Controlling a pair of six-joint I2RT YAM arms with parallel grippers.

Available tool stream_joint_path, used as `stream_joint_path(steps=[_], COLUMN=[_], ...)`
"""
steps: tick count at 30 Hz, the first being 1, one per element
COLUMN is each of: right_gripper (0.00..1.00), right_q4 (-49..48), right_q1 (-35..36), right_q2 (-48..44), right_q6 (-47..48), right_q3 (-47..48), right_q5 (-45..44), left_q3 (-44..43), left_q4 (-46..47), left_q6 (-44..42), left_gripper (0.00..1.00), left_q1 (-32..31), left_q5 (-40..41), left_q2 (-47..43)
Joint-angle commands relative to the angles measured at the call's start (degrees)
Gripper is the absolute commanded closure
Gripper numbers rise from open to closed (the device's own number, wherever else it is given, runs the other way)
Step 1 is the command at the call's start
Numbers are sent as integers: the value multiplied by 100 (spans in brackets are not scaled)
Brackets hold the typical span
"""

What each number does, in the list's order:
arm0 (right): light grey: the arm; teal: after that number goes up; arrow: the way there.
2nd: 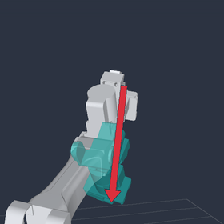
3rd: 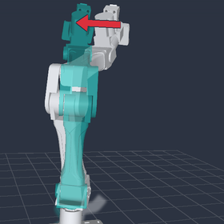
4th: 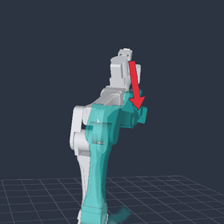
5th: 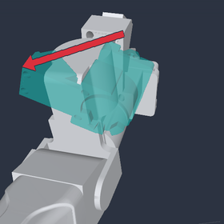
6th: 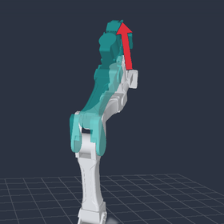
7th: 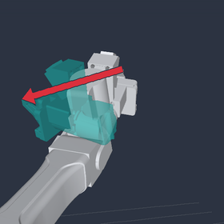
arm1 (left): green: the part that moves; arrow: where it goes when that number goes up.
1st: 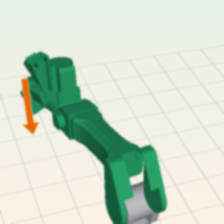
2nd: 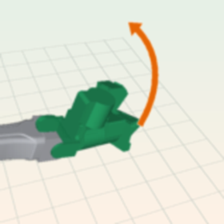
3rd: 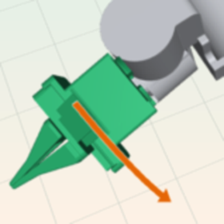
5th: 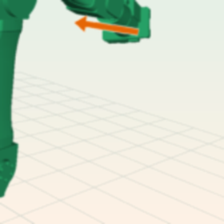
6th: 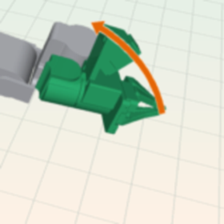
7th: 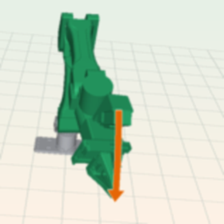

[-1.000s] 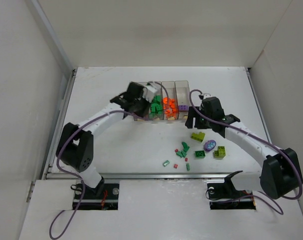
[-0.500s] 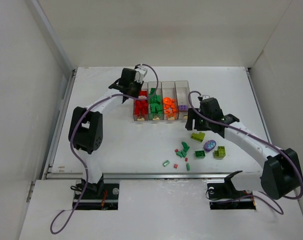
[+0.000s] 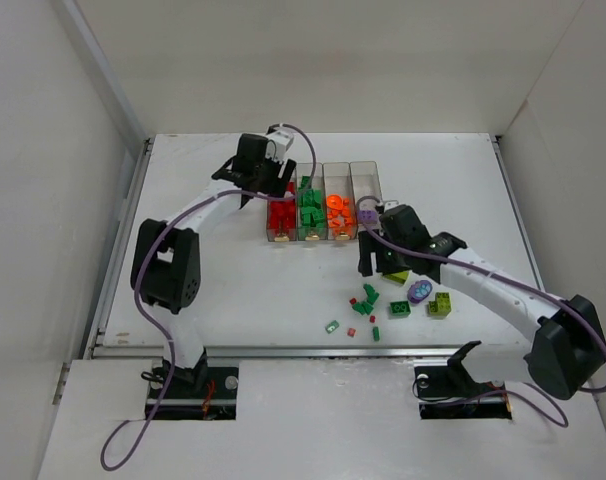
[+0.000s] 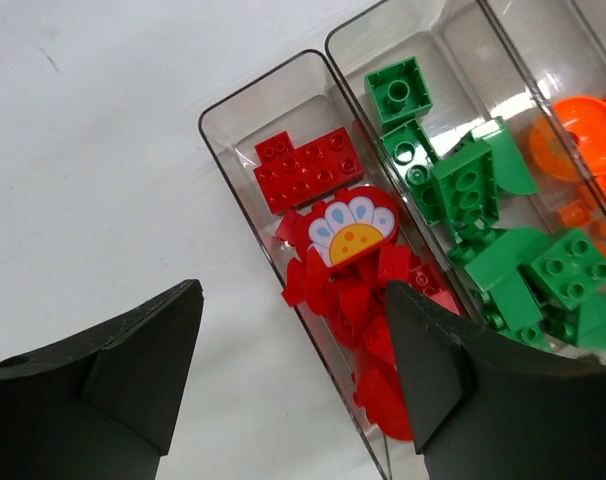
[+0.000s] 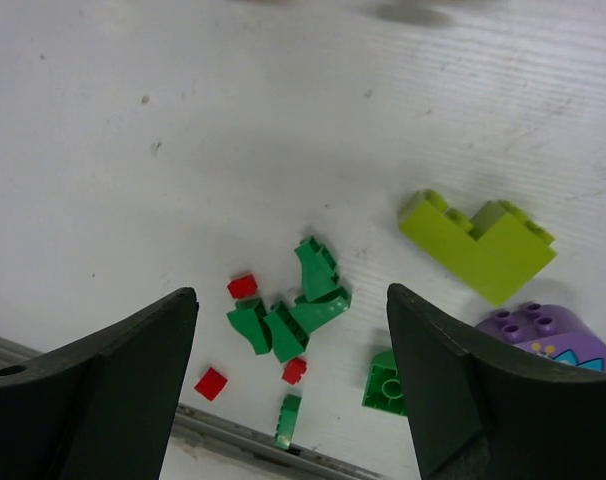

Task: Sort the legos into containers by color

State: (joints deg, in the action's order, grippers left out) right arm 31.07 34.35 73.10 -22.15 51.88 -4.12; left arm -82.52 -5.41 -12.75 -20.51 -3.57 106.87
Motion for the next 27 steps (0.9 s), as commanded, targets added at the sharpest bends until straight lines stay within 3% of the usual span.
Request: stream_joint_path(steps=[1,7,10,18,21,24,27], right_gripper=[18,27,41,43,48,58,75], right_q4=[119,-338,-409,-268,-207,-207,-259], right_q1=[195,195,309,415,415,415,415], right_q2=[-77,309,747,1751,1892,1892,1892], right_q6=[-262,-387,-98,290,150,45,-8], right_q3=[-125,-468,-223,209,261,209,104], right_q5=[-115,104,43,-133,-256,-265,-203], left_q3=[192,1078,1553,2170,2170,2170,2170], left_q4=[102,-399,-452,-295,-294,-294,-294], left_q6=[27,387,519,493,493,493,493], left_gripper=[29,29,29,30,30,30,30], left_q1=[30,-22,-23,-23,-23,30,30], left_q5=[-117,-398,-460,-215,-56,-117,-178], left_q2=[-921,-1660,-1915,-2293,-2346,-2346,-2346])
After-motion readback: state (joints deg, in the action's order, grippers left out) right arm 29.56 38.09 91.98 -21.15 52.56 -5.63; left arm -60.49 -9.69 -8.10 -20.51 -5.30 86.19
